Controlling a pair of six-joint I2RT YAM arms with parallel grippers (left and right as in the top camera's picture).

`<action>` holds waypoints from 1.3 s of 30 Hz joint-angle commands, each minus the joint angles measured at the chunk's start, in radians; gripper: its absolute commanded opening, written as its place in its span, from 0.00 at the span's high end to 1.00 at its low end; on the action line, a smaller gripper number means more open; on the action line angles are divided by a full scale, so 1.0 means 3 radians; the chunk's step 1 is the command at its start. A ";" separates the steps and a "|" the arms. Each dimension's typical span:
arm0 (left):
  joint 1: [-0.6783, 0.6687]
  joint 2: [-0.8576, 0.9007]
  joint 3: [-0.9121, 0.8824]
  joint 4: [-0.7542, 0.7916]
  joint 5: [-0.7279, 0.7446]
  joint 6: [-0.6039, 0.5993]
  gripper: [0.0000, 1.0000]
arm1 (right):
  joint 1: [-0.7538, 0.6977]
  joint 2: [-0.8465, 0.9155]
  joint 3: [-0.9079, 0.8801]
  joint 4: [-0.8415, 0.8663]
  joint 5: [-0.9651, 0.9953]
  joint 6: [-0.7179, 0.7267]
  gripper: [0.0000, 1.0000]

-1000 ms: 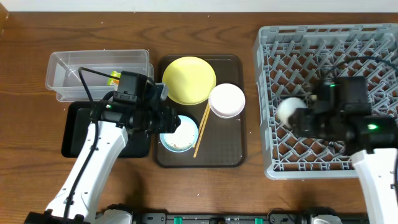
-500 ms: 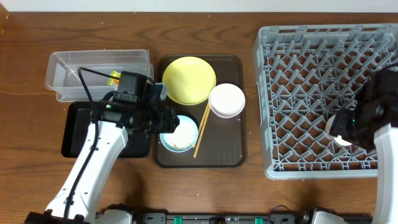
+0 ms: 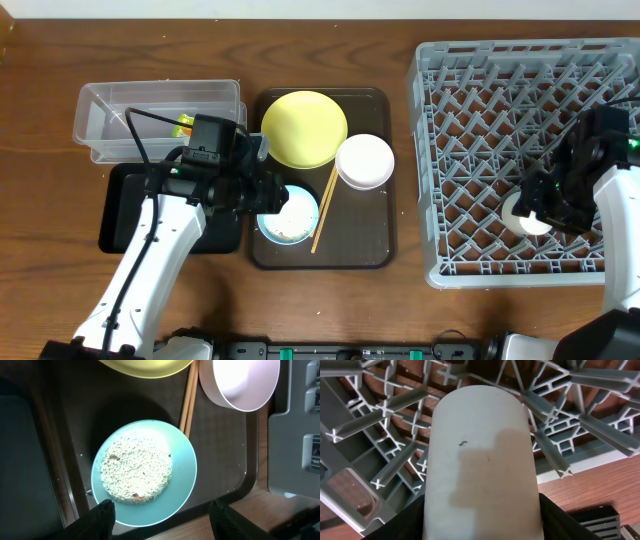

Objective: Sort waste into correct bins and load items into the dishwasher rack
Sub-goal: 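Carry the white cup with the right gripper and place it in the rack, then grasp the pink-white cup with the right gripper and lift it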

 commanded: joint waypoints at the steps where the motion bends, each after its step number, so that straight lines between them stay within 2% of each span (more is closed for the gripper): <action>1: 0.0004 -0.0034 0.0010 -0.0010 -0.0027 0.0053 0.37 | -0.0019 0.0020 -0.0008 -0.0008 0.0015 -0.0051 0.94; 4: 0.0004 -0.0034 0.0010 -0.0010 -0.0027 0.0053 0.37 | -0.0020 0.0020 -0.0056 0.0009 0.0060 -0.0051 0.84; 7: 0.0004 -0.0034 0.0010 -0.0010 -0.0027 0.0053 0.37 | -0.0022 0.0020 -0.0070 0.0010 0.0064 -0.0052 0.39; 8: 0.0004 -0.0034 0.0010 -0.0009 -0.0027 0.0053 0.37 | -0.0022 0.0020 -0.0070 0.0015 0.0064 -0.0052 0.33; 12: 0.0004 -0.0034 0.0010 -0.0011 -0.0027 0.0053 0.37 | -0.0022 0.0019 -0.0070 0.0072 0.0062 -0.0052 0.21; 14: 0.0004 -0.0034 0.0010 -0.0019 -0.0027 0.0053 0.36 | -0.0022 0.0019 -0.0070 0.0093 0.0061 -0.0051 0.19; 18: 0.0005 -0.0034 0.0010 -0.0086 -0.0066 0.0055 0.36 | -0.0022 0.0014 -0.0053 0.0126 0.0033 -0.0052 0.21; 25: 0.0005 -0.0034 0.0010 -0.0370 -0.0689 -0.0174 0.25 | 0.0131 -0.0046 0.0216 0.0313 -0.0680 -0.0380 0.23; 29: 0.0042 -0.0051 0.0010 -0.0470 -0.0782 -0.0233 0.24 | 0.0446 -0.0062 0.0295 0.0671 -0.1144 -0.0390 0.23; 33: 0.0178 -0.0148 0.0010 -0.0515 -0.1016 -0.0472 0.21 | 0.0933 -0.0048 0.0292 0.1077 -0.1207 -0.0389 0.25; 35: 0.0280 -0.0234 0.0010 -0.0530 -0.1012 -0.0490 0.21 | 0.1188 -0.0033 0.0290 0.1275 -0.1137 -0.0388 0.25; 39: 0.0458 -0.0399 0.0010 -0.0546 -0.1012 -0.0488 0.19 | 0.1676 0.0053 0.0290 0.1645 -0.0559 -0.0182 0.26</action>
